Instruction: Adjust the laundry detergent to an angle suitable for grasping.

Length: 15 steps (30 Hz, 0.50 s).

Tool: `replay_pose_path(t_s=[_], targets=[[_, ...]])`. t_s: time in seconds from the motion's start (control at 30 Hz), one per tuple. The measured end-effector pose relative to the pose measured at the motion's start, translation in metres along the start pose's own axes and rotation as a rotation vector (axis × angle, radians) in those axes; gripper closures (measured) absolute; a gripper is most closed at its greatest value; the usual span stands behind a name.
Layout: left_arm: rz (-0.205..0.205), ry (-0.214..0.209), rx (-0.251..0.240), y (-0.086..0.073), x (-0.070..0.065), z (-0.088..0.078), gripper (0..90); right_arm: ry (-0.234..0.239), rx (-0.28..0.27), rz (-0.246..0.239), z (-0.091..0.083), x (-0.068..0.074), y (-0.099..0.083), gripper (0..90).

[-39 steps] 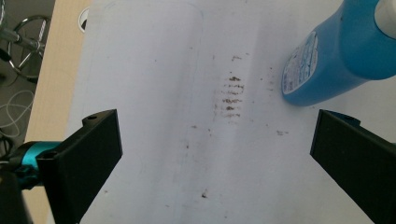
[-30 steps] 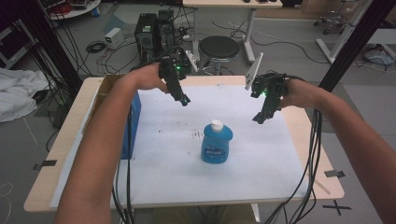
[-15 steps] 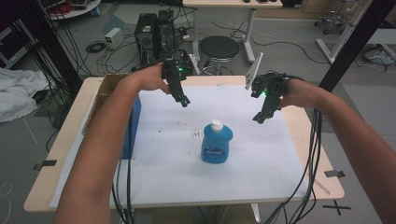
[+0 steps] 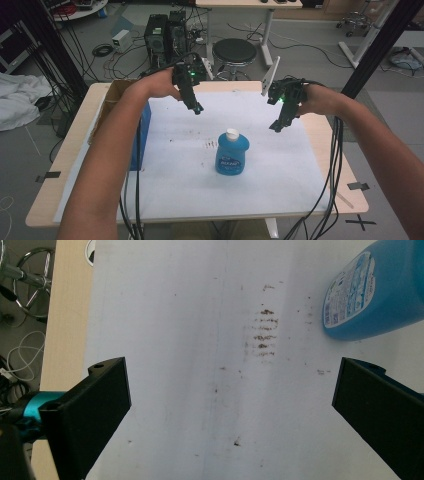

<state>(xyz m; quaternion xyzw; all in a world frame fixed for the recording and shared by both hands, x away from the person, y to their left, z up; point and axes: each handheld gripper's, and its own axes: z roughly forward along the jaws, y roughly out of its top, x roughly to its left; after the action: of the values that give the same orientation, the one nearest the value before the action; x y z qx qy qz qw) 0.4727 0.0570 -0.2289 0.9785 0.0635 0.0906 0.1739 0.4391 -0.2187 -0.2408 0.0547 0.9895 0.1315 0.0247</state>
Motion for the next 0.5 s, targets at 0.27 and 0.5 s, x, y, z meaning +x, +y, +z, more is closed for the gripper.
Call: replay_pose_path(t_s=[0.27, 0.5], targets=[[0.0, 0.001, -0.004, -0.0009, 0.0003, -0.0009, 2.2, 0.005, -0.008, -0.008, 0.0019, -0.0049, 0.0065, 2.7], [-0.002, 0.003, -0.003, -0.0013, -0.0008, -0.002, 2.2, 0.007, -0.01, -0.01, 0.0017, -0.0053, 0.0074, 2.7]])
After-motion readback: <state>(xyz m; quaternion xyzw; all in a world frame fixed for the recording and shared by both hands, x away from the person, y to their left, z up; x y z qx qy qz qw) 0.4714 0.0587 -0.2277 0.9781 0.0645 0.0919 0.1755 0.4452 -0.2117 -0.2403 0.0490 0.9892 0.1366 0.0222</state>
